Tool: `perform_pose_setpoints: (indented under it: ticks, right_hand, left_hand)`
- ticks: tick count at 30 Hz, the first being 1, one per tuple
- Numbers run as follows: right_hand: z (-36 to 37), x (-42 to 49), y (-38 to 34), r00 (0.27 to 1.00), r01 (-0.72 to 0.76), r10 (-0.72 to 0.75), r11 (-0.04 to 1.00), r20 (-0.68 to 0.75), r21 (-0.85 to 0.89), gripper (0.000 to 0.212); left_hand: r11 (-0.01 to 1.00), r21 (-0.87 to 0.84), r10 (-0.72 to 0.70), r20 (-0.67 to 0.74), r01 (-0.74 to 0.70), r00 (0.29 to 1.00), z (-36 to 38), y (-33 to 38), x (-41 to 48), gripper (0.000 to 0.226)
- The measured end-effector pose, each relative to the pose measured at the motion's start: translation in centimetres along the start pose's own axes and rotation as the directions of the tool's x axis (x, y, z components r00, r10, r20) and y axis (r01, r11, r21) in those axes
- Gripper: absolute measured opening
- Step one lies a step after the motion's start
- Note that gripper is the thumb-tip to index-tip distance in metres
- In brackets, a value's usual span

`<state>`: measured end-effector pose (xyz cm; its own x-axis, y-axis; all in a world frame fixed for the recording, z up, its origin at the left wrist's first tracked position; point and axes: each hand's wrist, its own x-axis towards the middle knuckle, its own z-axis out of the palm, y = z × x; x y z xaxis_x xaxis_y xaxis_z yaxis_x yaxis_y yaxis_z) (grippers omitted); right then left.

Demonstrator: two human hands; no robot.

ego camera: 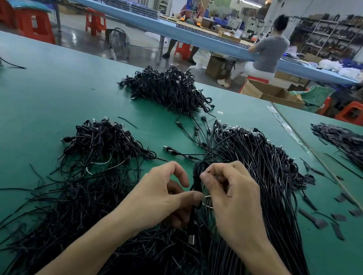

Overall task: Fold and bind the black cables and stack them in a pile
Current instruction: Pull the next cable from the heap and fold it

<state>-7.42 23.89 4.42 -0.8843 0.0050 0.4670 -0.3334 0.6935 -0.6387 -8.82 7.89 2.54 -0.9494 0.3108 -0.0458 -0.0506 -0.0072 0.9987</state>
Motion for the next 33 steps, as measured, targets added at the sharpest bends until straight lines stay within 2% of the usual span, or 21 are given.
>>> perform_pose_setpoints:
  ticks: [3, 4, 6, 8, 9, 12, 16, 20, 23, 27, 30, 33]
  right_hand:
    - [0.4, -0.2, -0.7, 0.999, 0.008, -0.013, 0.991, 0.039, 0.135, 0.017]
    - [0.5, -0.4, -1.0, 0.997, 0.000, -0.015, 0.981, 0.076, 0.192, 0.019]
    - [0.9, -0.8, -1.3, 0.987, -0.026, -0.019, 0.962, 0.158, 0.273, 0.022]
    - [1.1, -1.1, -1.4, 0.976, -0.060, -0.011, 0.946, 0.218, 0.317, 0.021]
    - [1.2, -1.1, -1.4, 0.972, -0.080, -0.001, 0.939, 0.234, 0.334, 0.022]
    - [0.9, -0.6, -1.1, 0.967, -0.125, 0.034, 0.928, 0.252, 0.351, 0.020]
    - [0.1, 0.0, -0.6, 0.961, -0.154, 0.076, 0.946, 0.264, 0.285, 0.011]
    - [-0.8, 0.4, -0.5, 0.960, -0.172, 0.101, 0.949, 0.263, 0.264, 0.010]
    - [-1.2, 0.7, -0.5, 0.967, -0.150, 0.093, 0.960, 0.238, 0.237, 0.009]
    - [-1.7, 1.2, -0.5, 0.986, -0.112, 0.094, 0.986, 0.139, 0.126, 0.012]
    - [-1.6, 1.1, -0.8, 0.997, -0.060, 0.054, 0.991, 0.051, 0.117, 0.016]
    - [-0.9, 0.6, -1.3, 0.999, -0.040, 0.041, 0.975, -0.001, 0.218, 0.016]
  left_hand:
    - [0.967, 0.235, 0.133, -0.138, -0.098, 0.981, 0.1, -0.3, 0.0, 0.023]
    - [0.961, 0.250, 0.170, -0.182, -0.122, 0.969, -0.1, -0.3, 0.0, 0.017]
    - [0.984, 0.111, 0.162, -0.232, -0.140, 0.959, -0.7, 0.0, 0.1, 0.011]
    - [0.989, -0.038, 0.128, -0.248, -0.142, 0.960, -1.0, 0.5, 0.1, 0.016]
    - [0.987, -0.054, 0.132, -0.247, -0.149, 0.960, -1.1, 0.7, 0.1, 0.021]
    - [0.980, -0.052, 0.177, -0.220, -0.193, 0.959, -0.7, 0.8, -0.1, 0.029]
    - [0.962, 0.015, 0.271, -0.164, -0.272, 0.949, -0.3, 0.7, 0.0, 0.030]
    - [0.948, -0.142, 0.279, -0.052, -0.284, 0.959, -0.4, 0.6, -0.3, 0.023]
    - [0.949, -0.185, 0.266, 0.022, -0.257, 0.964, -0.8, 0.4, -0.3, 0.024]
    - [0.958, -0.061, 0.286, 0.094, -0.281, 0.954, -0.5, 0.4, -0.4, 0.012]
    - [0.955, 0.067, 0.291, -0.019, -0.289, 0.957, 0.0, 0.0, -0.2, 0.023]
    - [0.941, 0.193, 0.306, -0.133, -0.279, 0.943, 0.4, -0.3, -0.2, 0.037]
